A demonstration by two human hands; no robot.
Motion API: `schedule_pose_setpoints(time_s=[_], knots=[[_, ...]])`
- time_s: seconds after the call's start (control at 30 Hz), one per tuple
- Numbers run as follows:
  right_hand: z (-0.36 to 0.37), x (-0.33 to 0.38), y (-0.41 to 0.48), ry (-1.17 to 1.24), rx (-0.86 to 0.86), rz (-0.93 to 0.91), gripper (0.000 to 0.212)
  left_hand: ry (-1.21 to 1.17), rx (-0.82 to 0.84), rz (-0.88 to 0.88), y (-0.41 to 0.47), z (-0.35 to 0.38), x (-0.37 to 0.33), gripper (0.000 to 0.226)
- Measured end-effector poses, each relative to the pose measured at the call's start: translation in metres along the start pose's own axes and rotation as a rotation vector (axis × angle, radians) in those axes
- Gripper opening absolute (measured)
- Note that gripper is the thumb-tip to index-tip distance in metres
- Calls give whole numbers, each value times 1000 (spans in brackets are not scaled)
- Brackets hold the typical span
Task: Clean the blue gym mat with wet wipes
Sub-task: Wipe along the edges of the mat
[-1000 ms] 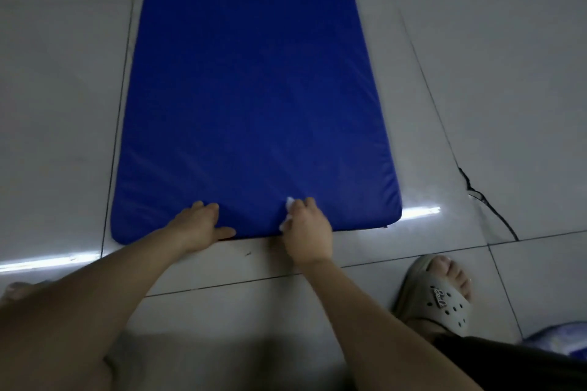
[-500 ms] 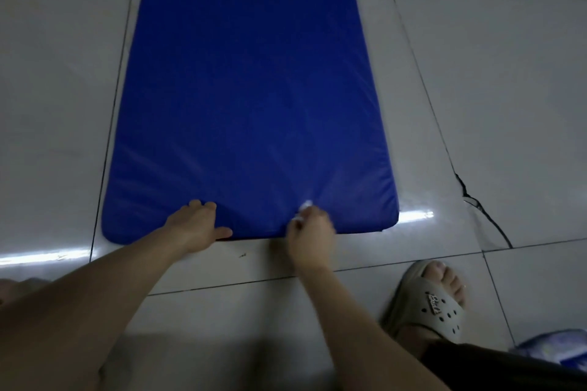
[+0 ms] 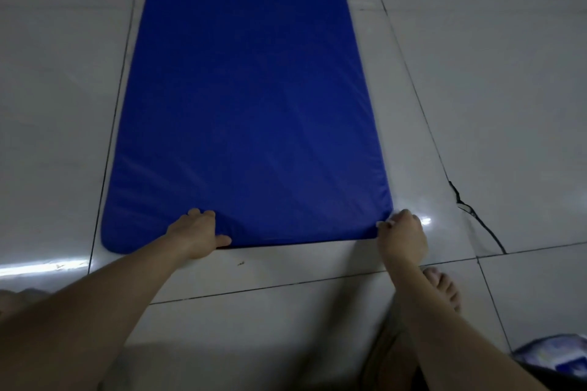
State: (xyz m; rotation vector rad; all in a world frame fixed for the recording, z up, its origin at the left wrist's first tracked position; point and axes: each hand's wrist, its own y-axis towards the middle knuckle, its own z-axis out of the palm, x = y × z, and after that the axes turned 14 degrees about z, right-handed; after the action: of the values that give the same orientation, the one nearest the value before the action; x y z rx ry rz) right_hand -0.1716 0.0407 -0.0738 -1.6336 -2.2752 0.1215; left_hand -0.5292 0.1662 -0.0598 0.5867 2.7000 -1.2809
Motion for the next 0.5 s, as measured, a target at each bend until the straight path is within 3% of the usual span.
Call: schedule_pose_setpoints(time_s=[0.17,0.33,0.5], knots=[[31,34,-68,86,173,-184,4,13,14,-13,1,-1,1,73],[73,83,-168,-70,373,-607,31,47,8,-46,3,-2,-2,76],[58,69,-123,-139,238,-613,33,38,10,-34,2,-2,-2,70]])
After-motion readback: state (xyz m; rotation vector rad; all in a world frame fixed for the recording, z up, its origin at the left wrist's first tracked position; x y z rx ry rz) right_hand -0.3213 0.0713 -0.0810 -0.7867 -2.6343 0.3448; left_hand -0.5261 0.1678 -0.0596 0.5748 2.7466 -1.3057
